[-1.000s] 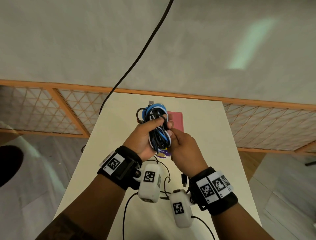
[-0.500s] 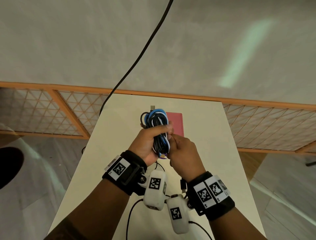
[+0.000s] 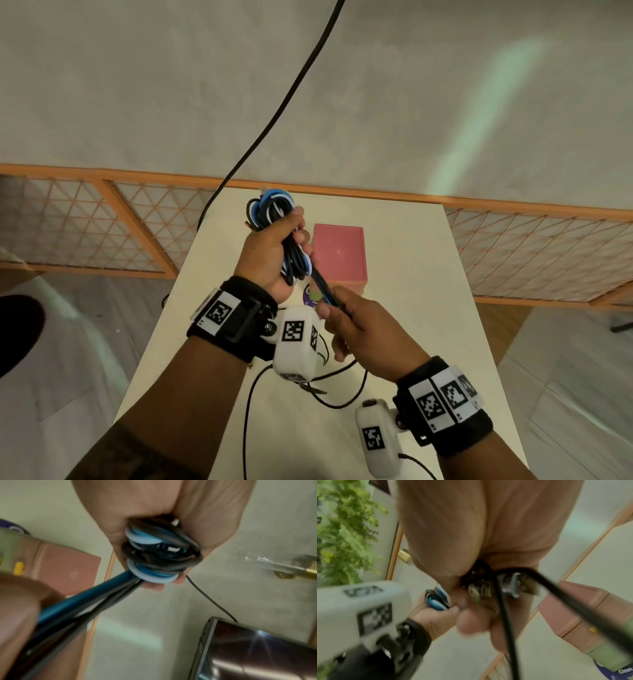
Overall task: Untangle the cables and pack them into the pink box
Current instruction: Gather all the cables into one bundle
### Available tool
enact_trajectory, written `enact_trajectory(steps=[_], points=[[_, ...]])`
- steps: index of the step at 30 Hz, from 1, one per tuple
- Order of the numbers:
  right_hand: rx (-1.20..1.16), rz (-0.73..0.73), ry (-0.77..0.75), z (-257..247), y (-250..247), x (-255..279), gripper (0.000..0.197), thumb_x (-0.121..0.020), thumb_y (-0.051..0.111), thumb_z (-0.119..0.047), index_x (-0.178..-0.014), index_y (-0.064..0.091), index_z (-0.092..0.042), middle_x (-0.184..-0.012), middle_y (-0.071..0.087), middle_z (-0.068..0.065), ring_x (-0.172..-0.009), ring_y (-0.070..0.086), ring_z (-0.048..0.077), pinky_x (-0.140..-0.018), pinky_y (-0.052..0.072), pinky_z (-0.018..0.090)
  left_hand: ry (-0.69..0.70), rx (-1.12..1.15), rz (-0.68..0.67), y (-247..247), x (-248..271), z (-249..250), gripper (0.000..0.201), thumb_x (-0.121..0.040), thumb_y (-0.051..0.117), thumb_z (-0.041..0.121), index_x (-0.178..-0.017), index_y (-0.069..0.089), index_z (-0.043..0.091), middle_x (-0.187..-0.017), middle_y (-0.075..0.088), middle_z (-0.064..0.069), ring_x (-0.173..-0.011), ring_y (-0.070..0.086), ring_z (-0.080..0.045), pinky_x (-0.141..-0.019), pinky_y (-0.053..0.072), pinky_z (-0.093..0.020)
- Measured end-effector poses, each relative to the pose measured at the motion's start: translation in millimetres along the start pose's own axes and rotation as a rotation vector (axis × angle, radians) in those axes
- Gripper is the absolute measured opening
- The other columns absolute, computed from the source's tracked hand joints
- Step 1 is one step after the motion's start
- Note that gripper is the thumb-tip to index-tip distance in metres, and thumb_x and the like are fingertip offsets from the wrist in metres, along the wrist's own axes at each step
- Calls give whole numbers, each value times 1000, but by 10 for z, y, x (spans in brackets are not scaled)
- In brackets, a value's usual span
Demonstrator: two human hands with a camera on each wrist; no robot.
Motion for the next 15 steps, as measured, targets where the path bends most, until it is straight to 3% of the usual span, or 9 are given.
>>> enact_trajectory(steps=[2, 4, 6, 8, 11, 15], points=[[-54, -57, 47, -9, -22, 32, 20, -105, 51, -33, -94, 62, -21, -64, 51, -8, -50, 59, 18, -58, 49, 31, 24, -122, -7, -30, 2, 54, 23, -100, 64, 23, -79, 59, 14, -52, 51, 5, -43, 49, -11, -51, 46, -27], [-12, -72, 64, -27, -94, 63, 22, -103, 53, -36, -97, 69, -21, -66, 52, -6, -51, 53, 11, -56, 47, 25, 89, -297, 18, -83, 3, 120, 20, -98, 68, 19, -81, 61, 11, -51, 51, 2, -41, 48, -14, -50, 47, -29], [114, -55, 26, -65, -189, 54, 28, -102, 54, -38, -100, 72, -16, -66, 50, -8, -52, 45, 3, -57, 42, 21, 185, -557, 26, -121, 22, 175, 21, -95, 72, 19, -80, 63, 9, -52, 53, -3, -42, 50, -20, -55, 49, -35], [166, -20, 18, -98, -257, 13, 35, -101, 56, -40, -92, 70, -9, -64, 49, -7, -54, 43, 4, -59, 41, 26, 270, -867, -24, -90, 68, 175, 30, -93, 75, 24, -70, 63, 11, -53, 57, -5, -45, 56, -21, -60, 52, -37], [98, 35, 109, -94, -323, -54, 36, -96, 62, -44, -83, 65, -11, -62, 54, -3, -51, 48, 12, -58, 44, 30, 290, -1107, -162, 6, 153, 91, 27, -92, 76, 33, -70, 64, 23, -56, 62, 3, -51, 59, -10, -64, 52, -32], [-60, 63, 183, -143, -387, -98, 34, -92, 68, -37, -100, 54, -7, -68, 66, 2, -53, 55, 19, -58, 44, 33, 216, -1162, -329, 66, 234, 0, 14, -90, 76, 37, -81, 68, 30, -61, 69, 14, -58, 63, 3, -64, 47, -15]])
Point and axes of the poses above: each hand's wrist, its own x-axis away from the middle knuckle, its own y-axis out of the palm, z = x × y, the point moved 6 cm from there along -x, towards the middle knuckle
